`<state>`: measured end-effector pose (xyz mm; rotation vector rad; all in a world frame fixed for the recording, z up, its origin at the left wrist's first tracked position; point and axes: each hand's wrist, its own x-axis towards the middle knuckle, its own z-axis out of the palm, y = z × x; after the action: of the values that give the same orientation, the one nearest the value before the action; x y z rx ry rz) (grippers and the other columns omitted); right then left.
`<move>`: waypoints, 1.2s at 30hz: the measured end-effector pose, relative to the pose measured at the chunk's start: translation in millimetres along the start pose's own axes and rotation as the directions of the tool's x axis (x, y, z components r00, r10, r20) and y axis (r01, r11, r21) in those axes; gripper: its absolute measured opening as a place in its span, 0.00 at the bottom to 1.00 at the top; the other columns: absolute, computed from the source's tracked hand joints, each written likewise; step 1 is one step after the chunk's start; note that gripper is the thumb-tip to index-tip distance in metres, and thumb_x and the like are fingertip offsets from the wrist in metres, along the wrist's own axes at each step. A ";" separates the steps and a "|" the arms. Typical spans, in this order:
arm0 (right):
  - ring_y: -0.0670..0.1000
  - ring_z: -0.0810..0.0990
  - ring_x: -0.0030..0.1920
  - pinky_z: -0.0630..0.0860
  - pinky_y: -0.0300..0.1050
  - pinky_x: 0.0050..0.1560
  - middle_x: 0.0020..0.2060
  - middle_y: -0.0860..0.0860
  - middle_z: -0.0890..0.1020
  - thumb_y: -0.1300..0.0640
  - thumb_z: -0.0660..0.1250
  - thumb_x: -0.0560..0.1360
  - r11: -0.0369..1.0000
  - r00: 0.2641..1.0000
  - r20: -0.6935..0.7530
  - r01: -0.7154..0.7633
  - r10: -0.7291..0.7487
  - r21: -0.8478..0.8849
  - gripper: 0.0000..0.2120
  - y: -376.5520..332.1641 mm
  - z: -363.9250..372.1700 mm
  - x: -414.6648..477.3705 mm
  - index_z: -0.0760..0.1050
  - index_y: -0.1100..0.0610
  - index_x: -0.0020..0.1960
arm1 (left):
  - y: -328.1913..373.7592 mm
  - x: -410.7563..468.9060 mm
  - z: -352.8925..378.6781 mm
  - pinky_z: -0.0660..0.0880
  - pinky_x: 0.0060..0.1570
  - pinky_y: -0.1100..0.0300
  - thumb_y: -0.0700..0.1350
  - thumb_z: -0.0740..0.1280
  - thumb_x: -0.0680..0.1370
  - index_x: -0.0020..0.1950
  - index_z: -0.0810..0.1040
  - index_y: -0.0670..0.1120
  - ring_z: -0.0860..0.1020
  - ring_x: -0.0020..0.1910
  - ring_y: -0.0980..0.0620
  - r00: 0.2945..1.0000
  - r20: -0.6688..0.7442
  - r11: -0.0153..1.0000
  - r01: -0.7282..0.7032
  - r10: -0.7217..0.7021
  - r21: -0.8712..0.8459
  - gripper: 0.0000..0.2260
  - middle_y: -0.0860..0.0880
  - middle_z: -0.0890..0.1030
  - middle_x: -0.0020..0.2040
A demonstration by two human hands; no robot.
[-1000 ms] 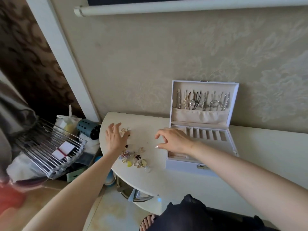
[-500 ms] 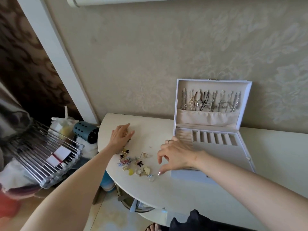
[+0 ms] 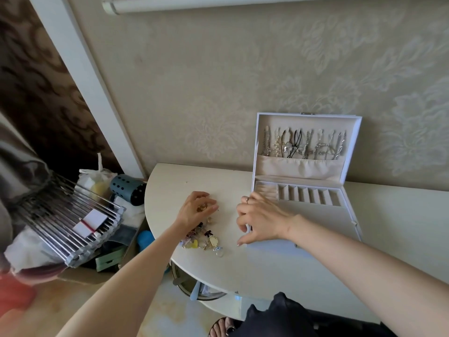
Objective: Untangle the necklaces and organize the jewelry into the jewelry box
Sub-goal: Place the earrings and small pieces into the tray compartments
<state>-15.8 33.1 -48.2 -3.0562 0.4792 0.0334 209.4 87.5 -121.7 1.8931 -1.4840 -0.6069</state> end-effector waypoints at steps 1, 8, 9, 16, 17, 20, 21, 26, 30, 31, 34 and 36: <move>0.51 0.70 0.52 0.56 0.44 0.55 0.43 0.50 0.76 0.35 0.65 0.70 1.000 1.000 0.002 -0.005 0.005 -0.002 0.21 0.8 -0.6 0.0 0.80 0.54 0.41 | 1.9 -1.2 2.8 0.66 0.58 0.62 0.70 0.61 0.65 0.54 0.82 0.54 0.72 0.58 0.58 1.000 0.008 1.000 0.002 -0.002 -0.001 0.28 0.56 0.71 0.60; 0.48 0.68 0.53 0.58 0.43 0.58 0.45 0.46 0.76 0.35 0.69 0.67 0.999 0.999 -0.003 -0.053 0.053 0.011 0.20 14.6 -4.0 -7.9 0.80 0.51 0.44 | 14.9 -8.8 18.4 0.67 0.59 0.62 0.50 0.72 0.73 0.50 0.82 0.48 0.72 0.59 0.56 0.999 0.000 0.999 -0.036 0.036 0.007 0.09 0.53 0.72 0.61; 0.47 0.68 0.53 0.57 0.42 0.58 0.46 0.46 0.76 0.35 0.69 0.66 0.998 0.998 -0.007 -0.056 0.056 0.009 0.19 16.6 -3.8 -9.4 0.80 0.50 0.45 | 17.7 -10.0 20.1 0.68 0.59 0.60 0.50 0.72 0.73 0.48 0.82 0.48 0.73 0.58 0.56 0.999 -0.007 0.999 -0.038 0.038 -0.003 0.08 0.54 0.73 0.61; 0.49 0.68 0.56 0.56 0.39 0.61 0.48 0.47 0.77 0.39 0.69 0.70 0.993 0.993 -0.023 -0.113 0.113 0.024 0.18 26.0 -1.9 -16.1 0.80 0.52 0.50 | 33.9 -16.5 39.6 0.73 0.54 0.55 0.50 0.66 0.75 0.48 0.80 0.46 0.76 0.53 0.51 0.997 -0.040 0.994 -0.065 0.062 -0.084 0.09 0.51 0.78 0.54; 0.49 0.69 0.56 0.56 0.38 0.61 0.48 0.48 0.77 0.40 0.69 0.70 0.992 0.992 -0.028 -0.124 0.125 0.030 0.17 26.6 -1.3 -17.1 0.80 0.52 0.51 | 37.8 -18.3 42.1 0.74 0.53 0.56 0.49 0.65 0.76 0.50 0.80 0.46 0.77 0.51 0.51 0.998 -0.052 0.991 -0.051 0.045 -0.126 0.09 0.51 0.79 0.52; 0.51 0.69 0.58 0.57 0.40 0.63 0.51 0.50 0.77 0.43 0.68 0.72 0.990 0.990 -0.026 -0.141 0.142 0.011 0.16 23.4 -0.2 -17.8 0.79 0.53 0.54 | 47.7 -23.5 47.5 0.75 0.49 0.63 0.44 0.64 0.79 0.55 0.77 0.47 0.80 0.47 0.53 0.997 -0.074 0.962 -0.024 0.004 -0.273 0.06 0.49 0.83 0.46; 0.51 0.69 0.59 0.57 0.40 0.64 0.52 0.50 0.77 0.45 0.67 0.73 0.989 0.989 -0.024 -0.147 0.147 -0.001 0.16 21.4 0.4 -16.9 0.77 0.53 0.56 | 49.4 -24.9 48.0 0.74 0.47 0.65 0.43 0.63 0.80 0.56 0.77 0.47 0.80 0.45 0.54 0.997 -0.077 0.948 -0.027 0.002 -0.316 0.07 0.49 0.84 0.44; 0.51 0.69 0.63 0.53 0.42 0.69 0.60 0.50 0.76 0.49 0.66 0.74 0.985 0.985 -0.014 -0.172 0.171 -0.015 0.19 15.8 1.6 -13.7 0.72 0.52 0.63 | 49.7 -24.0 39.7 0.75 0.46 0.65 0.41 0.61 0.81 0.59 0.76 0.44 0.82 0.49 0.55 0.995 -0.084 0.843 0.008 -0.063 -0.538 0.09 0.47 0.85 0.47; 0.51 0.69 0.66 0.49 0.48 0.74 0.63 0.50 0.75 0.47 0.64 0.76 0.978 0.979 0.010 -0.205 0.205 0.032 0.18 14.6 0.3 -8.1 0.72 0.51 0.64 | 36.9 -8.2 25.1 0.75 0.58 0.55 0.42 0.63 0.80 0.58 0.76 0.45 0.78 0.56 0.51 0.964 -0.233 0.886 0.005 -0.127 -0.463 0.09 0.48 0.80 0.55; 0.51 0.70 0.66 0.49 0.50 0.75 0.64 0.50 0.75 0.46 0.63 0.76 0.977 0.978 0.017 -0.209 0.209 0.045 0.18 14.5 -0.5 -4.3 0.72 0.52 0.64 | 30.0 -2.9 22.0 0.73 0.62 0.52 0.42 0.64 0.79 0.60 0.75 0.44 0.75 0.58 0.50 0.950 -0.278 0.921 0.022 -0.139 -0.388 0.10 0.47 0.77 0.58; 0.52 0.71 0.66 0.52 0.51 0.74 0.64 0.51 0.74 0.48 0.61 0.78 0.970 0.972 0.047 -0.233 0.230 0.074 0.18 12.8 -1.9 9.3 0.72 0.53 0.65 | 9.3 11.5 13.4 0.61 0.70 0.50 0.45 0.67 0.77 0.68 0.68 0.43 0.63 0.69 0.45 0.922 -0.334 0.980 0.164 -0.193 -0.114 0.20 0.43 0.64 0.68; 0.52 0.72 0.64 0.56 0.50 0.72 0.64 0.51 0.74 0.51 0.62 0.78 0.963 0.969 0.052 -0.244 0.240 0.113 0.17 12.9 -1.1 17.2 0.71 0.53 0.66 | -0.8 19.5 8.2 0.54 0.72 0.51 0.46 0.69 0.76 0.73 0.59 0.40 0.54 0.73 0.44 0.913 -0.337 0.969 0.248 -0.230 0.011 0.30 0.42 0.57 0.73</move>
<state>-3.3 15.6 -48.1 -2.8577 0.8184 0.0696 209.2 67.1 -127.2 2.1153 -1.0711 -0.3311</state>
